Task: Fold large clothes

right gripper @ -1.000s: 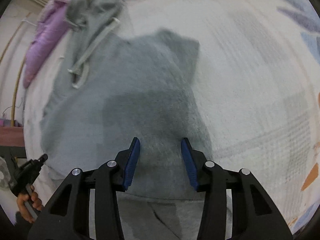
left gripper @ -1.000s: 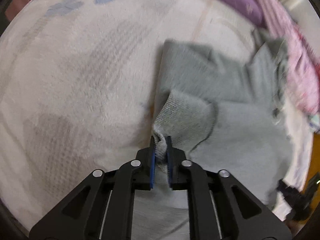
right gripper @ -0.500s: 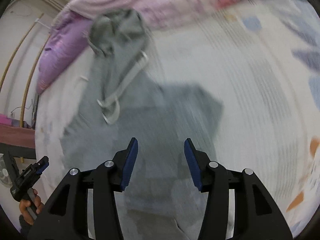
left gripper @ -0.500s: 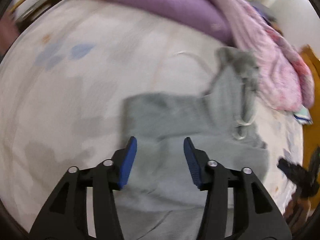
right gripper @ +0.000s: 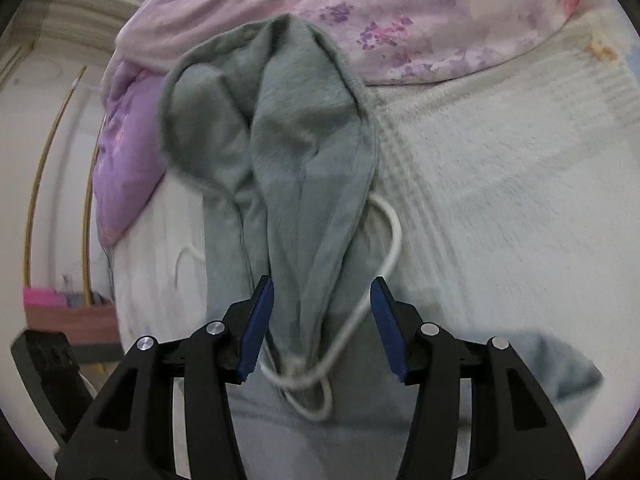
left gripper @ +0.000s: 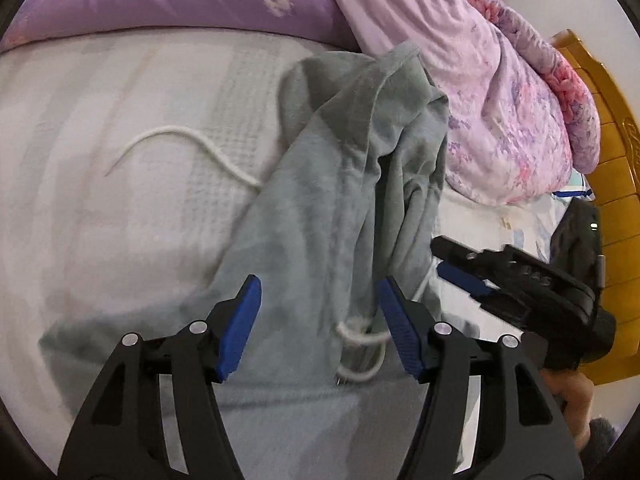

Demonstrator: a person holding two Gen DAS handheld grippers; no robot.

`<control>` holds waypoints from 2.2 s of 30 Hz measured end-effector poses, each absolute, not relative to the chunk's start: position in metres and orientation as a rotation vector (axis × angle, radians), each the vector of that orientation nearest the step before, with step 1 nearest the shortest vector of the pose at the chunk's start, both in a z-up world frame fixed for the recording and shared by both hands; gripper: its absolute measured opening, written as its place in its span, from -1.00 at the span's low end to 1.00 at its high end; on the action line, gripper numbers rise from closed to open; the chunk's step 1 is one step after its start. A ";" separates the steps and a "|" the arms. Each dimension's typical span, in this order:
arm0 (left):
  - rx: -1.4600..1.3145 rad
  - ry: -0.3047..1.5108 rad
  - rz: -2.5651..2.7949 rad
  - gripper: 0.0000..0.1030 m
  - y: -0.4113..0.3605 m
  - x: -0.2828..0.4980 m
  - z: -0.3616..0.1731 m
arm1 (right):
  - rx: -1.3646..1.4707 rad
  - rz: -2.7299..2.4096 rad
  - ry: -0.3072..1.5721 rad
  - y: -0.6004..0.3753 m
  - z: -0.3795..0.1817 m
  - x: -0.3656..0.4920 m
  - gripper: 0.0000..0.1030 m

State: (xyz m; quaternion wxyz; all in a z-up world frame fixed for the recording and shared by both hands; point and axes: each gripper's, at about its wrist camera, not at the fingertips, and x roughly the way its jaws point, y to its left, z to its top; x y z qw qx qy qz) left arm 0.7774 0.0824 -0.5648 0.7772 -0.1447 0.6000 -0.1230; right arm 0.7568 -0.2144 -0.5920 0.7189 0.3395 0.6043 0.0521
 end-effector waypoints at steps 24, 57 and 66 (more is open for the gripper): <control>-0.065 1.229 -0.201 -0.79 0.053 0.810 -0.585 | 0.813 0.127 1.125 -0.281 -0.570 0.686 -0.93; -0.309 1.183 -0.201 -0.83 0.143 0.800 -0.564 | 0.589 0.089 1.115 -0.286 -0.572 0.748 -0.90; -0.540 1.159 -0.158 -0.83 0.212 0.747 -0.567 | 0.513 0.080 0.993 -0.302 -0.527 0.705 -0.90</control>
